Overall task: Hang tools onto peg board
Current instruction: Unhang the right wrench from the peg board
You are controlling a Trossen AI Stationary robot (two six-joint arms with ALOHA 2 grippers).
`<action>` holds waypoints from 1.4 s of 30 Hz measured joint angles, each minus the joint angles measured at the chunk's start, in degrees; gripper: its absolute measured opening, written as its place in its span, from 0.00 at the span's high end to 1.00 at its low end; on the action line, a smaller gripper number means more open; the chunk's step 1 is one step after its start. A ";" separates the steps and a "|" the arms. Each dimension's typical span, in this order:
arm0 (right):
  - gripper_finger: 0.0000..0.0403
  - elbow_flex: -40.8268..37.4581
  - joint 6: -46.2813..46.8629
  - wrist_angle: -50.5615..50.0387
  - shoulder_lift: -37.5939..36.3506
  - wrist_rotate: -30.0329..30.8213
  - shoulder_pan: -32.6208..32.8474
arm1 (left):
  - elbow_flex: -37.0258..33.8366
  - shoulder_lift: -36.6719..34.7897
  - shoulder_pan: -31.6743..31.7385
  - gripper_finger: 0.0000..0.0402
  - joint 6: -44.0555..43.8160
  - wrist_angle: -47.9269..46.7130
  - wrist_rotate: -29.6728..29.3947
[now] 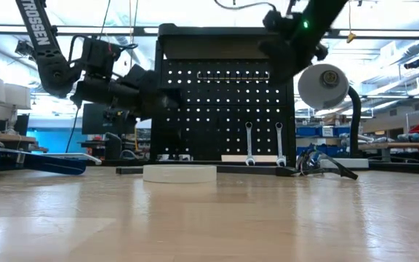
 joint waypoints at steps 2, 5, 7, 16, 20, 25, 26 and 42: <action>0.55 -3.28 -2.67 3.68 0.02 -0.22 -0.67 | 0.00 0.00 0.68 0.47 -0.05 -0.48 0.66; 0.55 -9.91 -9.67 11.97 1.01 -1.42 -1.34 | 0.00 0.00 1.24 0.47 -0.90 -0.44 2.71; 0.55 -13.67 -16.65 20.82 2.40 -3.33 -1.55 | 0.00 0.00 1.43 0.47 -1.14 0.03 3.86; 0.55 -17.20 -25.05 51.34 13.44 -3.12 -2.94 | 0.00 -0.09 1.45 0.47 -0.04 0.02 4.52; 0.56 -12.92 -20.02 50.63 16.06 -0.17 -4.13 | -0.02 -0.09 1.45 0.47 0.30 -0.17 4.54; 0.57 -7.57 -10.94 48.04 15.85 -0.45 -5.92 | 0.00 -0.09 1.45 0.47 0.56 0.20 4.52; 0.58 -6.69 -9.37 47.97 15.74 -0.42 -6.39 | 0.00 -0.09 1.45 0.47 0.56 0.52 4.54; 0.60 -11.26 2.16 50.14 17.69 -3.58 -10.17 | 0.00 -0.11 1.45 0.47 -1.12 2.74 7.99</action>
